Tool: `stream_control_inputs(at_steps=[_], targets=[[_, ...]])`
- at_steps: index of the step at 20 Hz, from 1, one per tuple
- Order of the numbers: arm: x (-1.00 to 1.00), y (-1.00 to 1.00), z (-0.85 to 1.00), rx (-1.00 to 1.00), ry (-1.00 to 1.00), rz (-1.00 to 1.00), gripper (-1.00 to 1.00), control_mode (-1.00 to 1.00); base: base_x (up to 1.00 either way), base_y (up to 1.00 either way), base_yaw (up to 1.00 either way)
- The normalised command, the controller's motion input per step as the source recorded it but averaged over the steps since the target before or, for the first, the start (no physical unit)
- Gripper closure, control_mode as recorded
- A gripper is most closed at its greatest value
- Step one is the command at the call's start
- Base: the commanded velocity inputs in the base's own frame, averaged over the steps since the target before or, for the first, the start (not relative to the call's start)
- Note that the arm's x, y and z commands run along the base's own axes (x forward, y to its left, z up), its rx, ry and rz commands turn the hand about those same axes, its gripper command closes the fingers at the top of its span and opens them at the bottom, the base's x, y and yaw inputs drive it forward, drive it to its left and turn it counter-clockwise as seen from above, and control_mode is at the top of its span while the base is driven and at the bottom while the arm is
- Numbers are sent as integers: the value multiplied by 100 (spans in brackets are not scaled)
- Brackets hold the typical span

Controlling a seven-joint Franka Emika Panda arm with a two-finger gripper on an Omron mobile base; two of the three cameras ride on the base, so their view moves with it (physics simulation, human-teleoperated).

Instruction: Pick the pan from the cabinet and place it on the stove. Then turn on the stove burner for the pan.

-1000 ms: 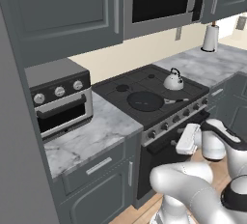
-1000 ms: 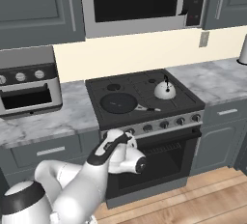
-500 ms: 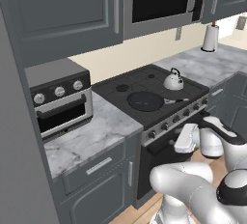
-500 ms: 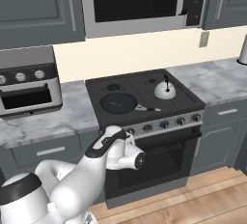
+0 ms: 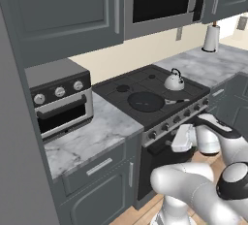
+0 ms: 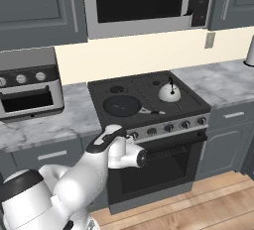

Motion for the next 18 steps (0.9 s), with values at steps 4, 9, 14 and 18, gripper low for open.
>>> stream_control_inputs(at_steps=[4, 9, 14, 18], targets=[[0, 19, 0, 0, 13, -3, -100, -100, 0, 0, 0], [0, 2, 0, 0, 11, -15, -100, -100, 0, 0, 0], [0, 5, -2, 0, 11, -18, -100, -100, 0, 0, 0], [0, 20, -3, -7, 12, -14, -100, -100, 0, 0, 0]])
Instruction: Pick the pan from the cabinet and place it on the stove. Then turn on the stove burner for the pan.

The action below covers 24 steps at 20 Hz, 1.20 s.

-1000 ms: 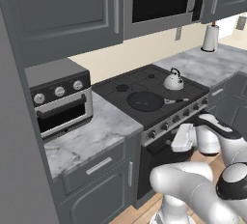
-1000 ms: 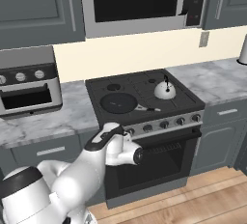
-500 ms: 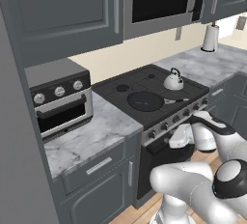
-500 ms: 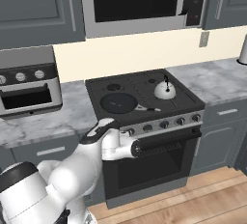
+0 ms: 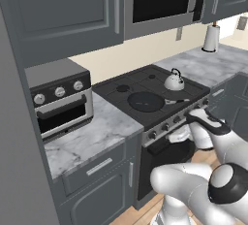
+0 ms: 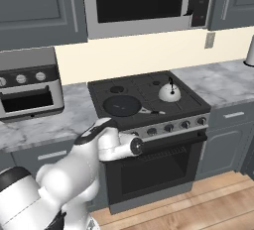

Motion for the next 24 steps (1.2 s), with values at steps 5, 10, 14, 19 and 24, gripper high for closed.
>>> stream_control_inputs(at_steps=[5, 10, 14, 19, 24], targets=[[0, 31, -8, -15, 12, -6, -100, -100, 0, 0, 0], [0, 35, -25, -15, 11, -2, -100, -100, 0, 0, 0], [0, 12, -22, -5, 7, -3, -100, -100, 0, 0, 0], [0, 0, -2, 0, 0, -2, -100, -100, 0, 0, 0], [0, -8, -1, 3, 0, 0, -100, -100, 0, 0, 0]])
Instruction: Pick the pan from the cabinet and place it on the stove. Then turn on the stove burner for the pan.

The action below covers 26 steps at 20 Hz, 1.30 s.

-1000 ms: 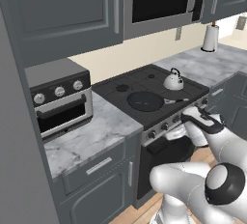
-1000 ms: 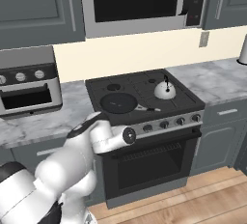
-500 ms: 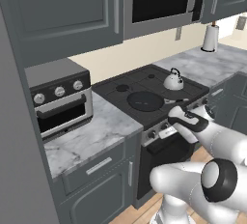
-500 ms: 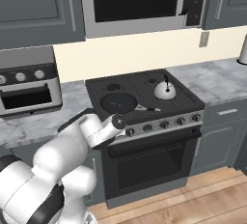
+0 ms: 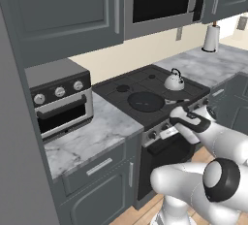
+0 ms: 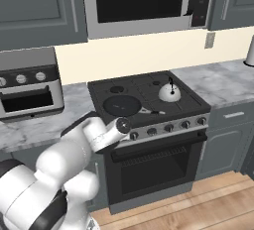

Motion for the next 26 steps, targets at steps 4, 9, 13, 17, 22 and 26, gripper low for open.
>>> stream_control_inputs(at_steps=[4, 9, 13, 17, 22, 26], targets=[[0, -15, -2, 6, 0, 0, -100, -100, 0, 0, 0], [0, -11, -3, 5, 0, 0, -100, -100, 0, 0, 0], [0, 0, -2, 1, 0, 0, -100, -100, 0, 0, 0], [10, 0, 0, 0, 1, -1, -100, -100, 0, 0, 0], [19, -15, 0, 2, 1, 0, -100, -100, 0, 0, 0], [23, -12, 0, 2, 3, 0, -100, -100, 0, 0, 0]])
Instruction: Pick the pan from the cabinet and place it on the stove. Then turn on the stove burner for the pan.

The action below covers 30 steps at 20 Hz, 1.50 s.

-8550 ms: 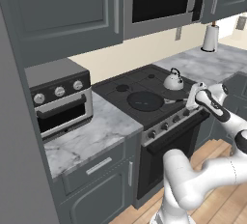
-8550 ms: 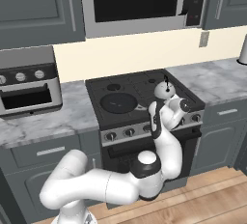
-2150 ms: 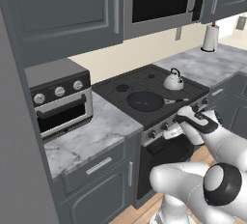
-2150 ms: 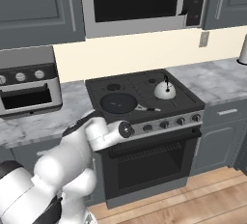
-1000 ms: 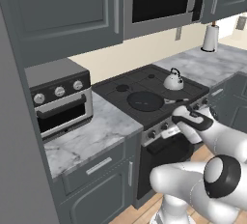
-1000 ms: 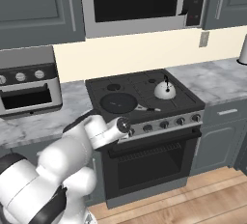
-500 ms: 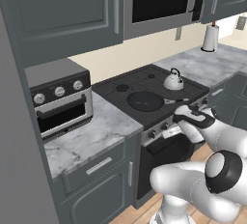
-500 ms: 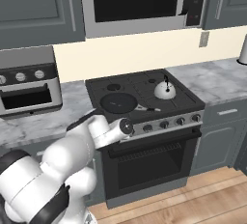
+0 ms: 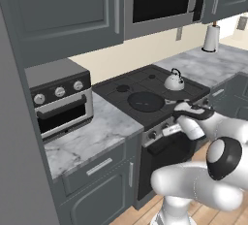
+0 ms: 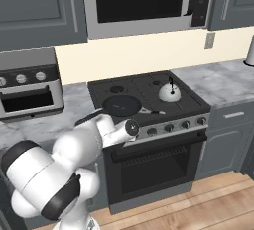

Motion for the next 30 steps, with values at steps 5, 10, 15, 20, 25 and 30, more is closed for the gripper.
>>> stream_control_inputs(at_steps=[5, 10, 15, 20, 25, 30], targets=[[27, -9, 0, 1, 6, 0, -100, -100, 0, 0, 0], [28, -11, -1, 0, 10, 0, -100, -100, 0, 0, 0], [16, -11, -6, -1, 6, 0, -100, -100, 0, 0, 0], [14, -10, -14, -7, 1, 0, -100, -100, 0, 0, 0], [31, -1, -15, -7, 6, 0, -100, -100, 0, 0, 0], [24, 0, -12, -4, 10, 0, -100, -100, 0, 0, 0]])
